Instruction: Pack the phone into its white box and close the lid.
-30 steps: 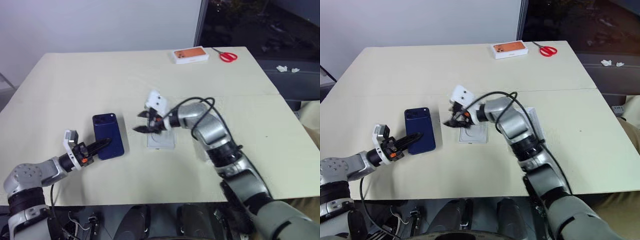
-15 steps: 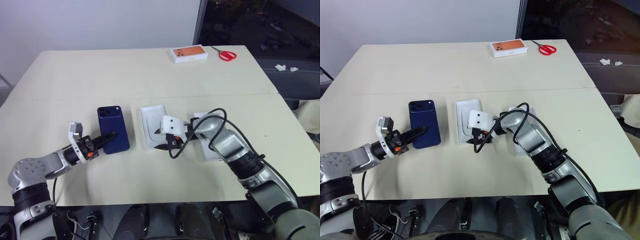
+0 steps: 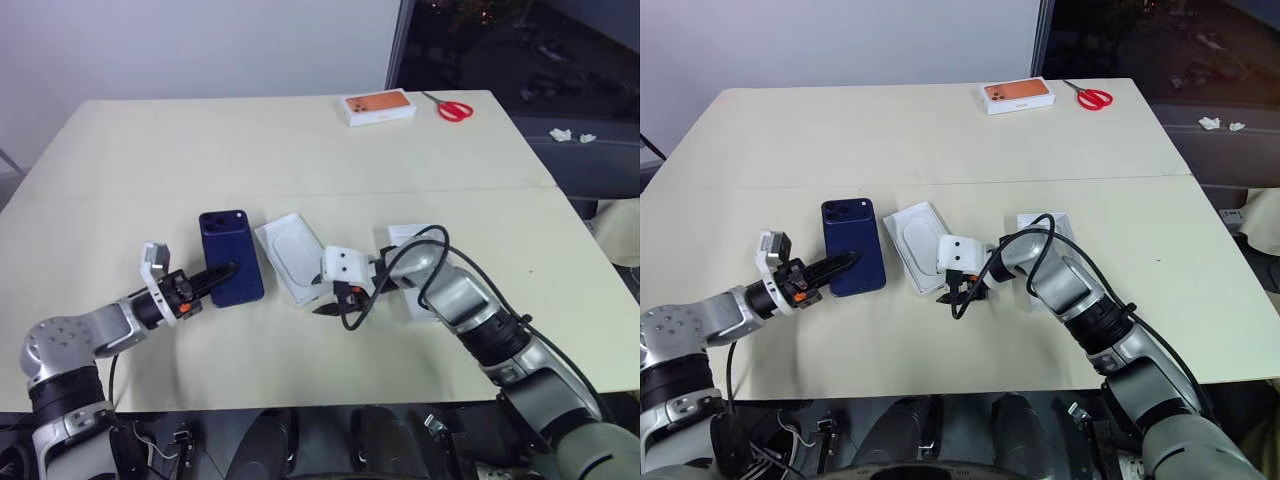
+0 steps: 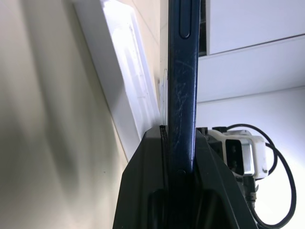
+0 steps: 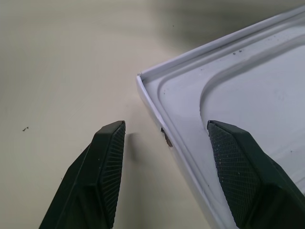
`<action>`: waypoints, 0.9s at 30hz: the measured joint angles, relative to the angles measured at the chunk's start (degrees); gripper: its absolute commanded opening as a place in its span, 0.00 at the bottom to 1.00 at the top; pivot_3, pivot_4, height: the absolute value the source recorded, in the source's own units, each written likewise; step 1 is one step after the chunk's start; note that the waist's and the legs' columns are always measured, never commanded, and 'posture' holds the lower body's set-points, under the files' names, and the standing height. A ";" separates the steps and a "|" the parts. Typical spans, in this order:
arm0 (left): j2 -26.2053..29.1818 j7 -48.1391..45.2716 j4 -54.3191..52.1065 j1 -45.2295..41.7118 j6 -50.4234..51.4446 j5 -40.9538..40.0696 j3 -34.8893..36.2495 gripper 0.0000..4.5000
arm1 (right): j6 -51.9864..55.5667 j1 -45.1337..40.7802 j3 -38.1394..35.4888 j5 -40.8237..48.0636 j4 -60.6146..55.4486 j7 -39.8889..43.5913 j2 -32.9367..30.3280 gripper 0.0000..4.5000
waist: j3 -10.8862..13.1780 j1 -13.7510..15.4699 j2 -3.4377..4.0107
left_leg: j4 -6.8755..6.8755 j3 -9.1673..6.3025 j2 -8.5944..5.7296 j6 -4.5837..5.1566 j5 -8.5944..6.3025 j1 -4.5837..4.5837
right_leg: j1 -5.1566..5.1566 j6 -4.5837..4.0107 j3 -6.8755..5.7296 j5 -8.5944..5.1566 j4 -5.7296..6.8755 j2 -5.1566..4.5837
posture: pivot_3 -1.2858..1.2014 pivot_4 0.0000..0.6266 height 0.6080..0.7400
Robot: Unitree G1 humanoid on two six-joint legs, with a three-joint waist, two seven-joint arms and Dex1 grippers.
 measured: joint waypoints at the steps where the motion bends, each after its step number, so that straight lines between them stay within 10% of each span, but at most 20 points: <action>1: 0.01 0.29 0.00 0.02 0.01 -0.16 0.00 0.00 | -0.19 -0.13 0.02 -0.03 0.15 0.01 0.03 0.63 | 0.00 0.02 0.00 | 0.00 0.00 0.00 0.00 0.00 0.00 | 0.00 0.00 0.00 0.00 0.00 0.00 | 0.52 0.24 1.00; 10: 0.02 0.88 0.00 0.28 -0.07 -0.81 -0.04 0.00 | -5.37 -1.77 1.89 -2.80 4.23 -0.21 0.98 0.63 | 0.00 -0.01 -0.01 | 0.01 0.00 0.00 -0.02 0.01 0.00 | 0.00 0.00 0.00 0.00 0.00 0.01 | 0.52 0.24 1.00; 14: 0.02 1.07 0.00 0.28 -0.10 -0.87 -0.10 0.00 | -5.80 -2.35 2.03 -3.30 5.25 -0.54 1.77 0.35 | 0.00 0.02 -0.01 | 0.01 0.00 0.00 -0.09 0.05 0.00 | 0.00 0.00 0.00 0.00 0.00 0.01 | 0.52 0.24 1.00; 27: 0.01 1.34 0.00 0.63 -0.36 -1.20 -0.14 0.00 | -1.34 -2.64 1.19 -3.09 5.43 -1.27 3.95 0.35 | 0.00 -0.14 -0.01 | 0.01 0.00 0.01 -0.09 0.05 0.01 | 0.00 -0.01 0.00 0.00 0.02 0.02 | 0.52 0.24 1.00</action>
